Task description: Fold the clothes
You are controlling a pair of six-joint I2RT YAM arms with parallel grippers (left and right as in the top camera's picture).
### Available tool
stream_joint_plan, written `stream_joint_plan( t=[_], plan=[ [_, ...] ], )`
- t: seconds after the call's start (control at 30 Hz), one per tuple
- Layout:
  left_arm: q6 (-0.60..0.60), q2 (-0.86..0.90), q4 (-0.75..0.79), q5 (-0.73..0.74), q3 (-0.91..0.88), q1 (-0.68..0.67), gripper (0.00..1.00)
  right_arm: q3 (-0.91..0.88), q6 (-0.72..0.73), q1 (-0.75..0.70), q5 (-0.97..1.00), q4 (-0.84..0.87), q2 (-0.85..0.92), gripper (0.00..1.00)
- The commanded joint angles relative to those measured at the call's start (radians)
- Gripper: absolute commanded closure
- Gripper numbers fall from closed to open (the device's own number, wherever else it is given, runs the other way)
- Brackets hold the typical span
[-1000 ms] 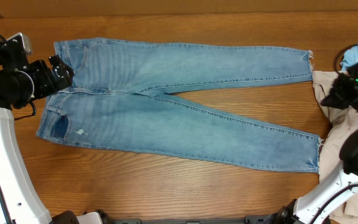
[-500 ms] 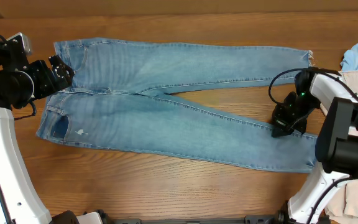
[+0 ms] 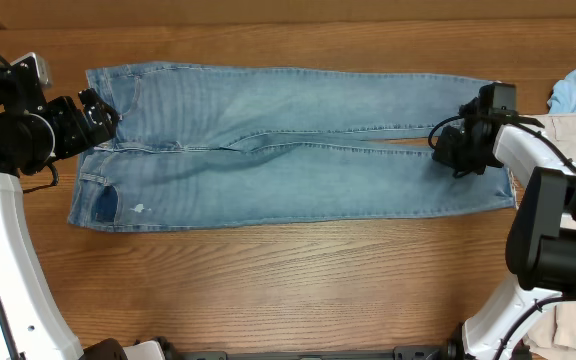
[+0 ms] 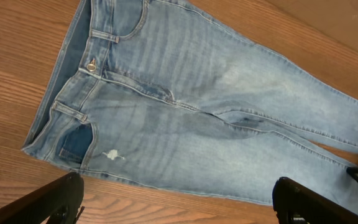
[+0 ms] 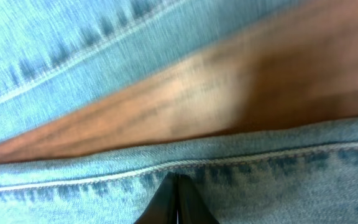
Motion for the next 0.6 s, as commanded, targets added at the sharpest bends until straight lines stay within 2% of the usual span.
stream_joint_plan(
  t=[0.0, 0.03, 0.1, 0.2, 0.27, 0.3, 0.33, 0.37, 0.43, 0.5, 0.57],
  plan=[
    [0.0, 0.003, 0.001, 0.013, 0.011, 0.0, 0.0, -0.031, -0.053, -0.002, 0.146, 0.039, 0.086, 0.96],
    [0.0, 0.003, 0.002, 0.013, 0.011, 0.0, 0.0, -0.006, -0.055, -0.002, 0.147, 0.008, 0.084, 0.96],
    [0.0, 0.003, 0.001, 0.013, 0.011, 0.0, 0.0, 0.106, -0.048, -0.002, 0.141, -0.133, 0.072, 0.89],
    [0.0, 0.003, 0.001, 0.013, 0.011, 0.0, 0.0, 0.324, -0.048, 0.0, 0.088, -0.359, 0.042, 0.74],
    [0.0, 0.003, 0.001, 0.013, 0.011, 0.0, 0.0, 0.43, -0.048, 0.0, 0.029, -0.467, 0.027, 0.6],
    [0.0, 0.003, 0.002, 0.013, 0.011, 0.0, 0.0, 0.479, -0.048, 0.0, -0.009, -0.513, 0.02, 0.44],
    [0.0, 0.003, 0.001, 0.013, 0.011, 0.0, 0.0, 0.539, -0.048, 0.0, -0.068, -0.566, 0.013, 0.2],
    [0.0, 0.003, 0.001, 0.013, 0.011, 0.0, 0.0, 0.563, -0.048, 0.0, -0.095, -0.586, 0.012, 0.0],
    [0.0, 0.003, 0.012, 0.013, 0.011, 0.0, 0.0, 0.605, -0.048, 0.0, -0.152, -0.63, 0.009, 0.0],
    [0.0, 0.003, 0.124, 0.013, 0.011, 0.0, 0.0, 0.607, -0.048, 0.0, -0.197, -0.642, 0.009, 0.0],
    [0.0, 0.003, 0.14, 0.014, 0.011, 0.0, 0.0, 0.605, -0.048, 0.0, -0.198, -0.64, 0.009, 0.0]
  ],
)
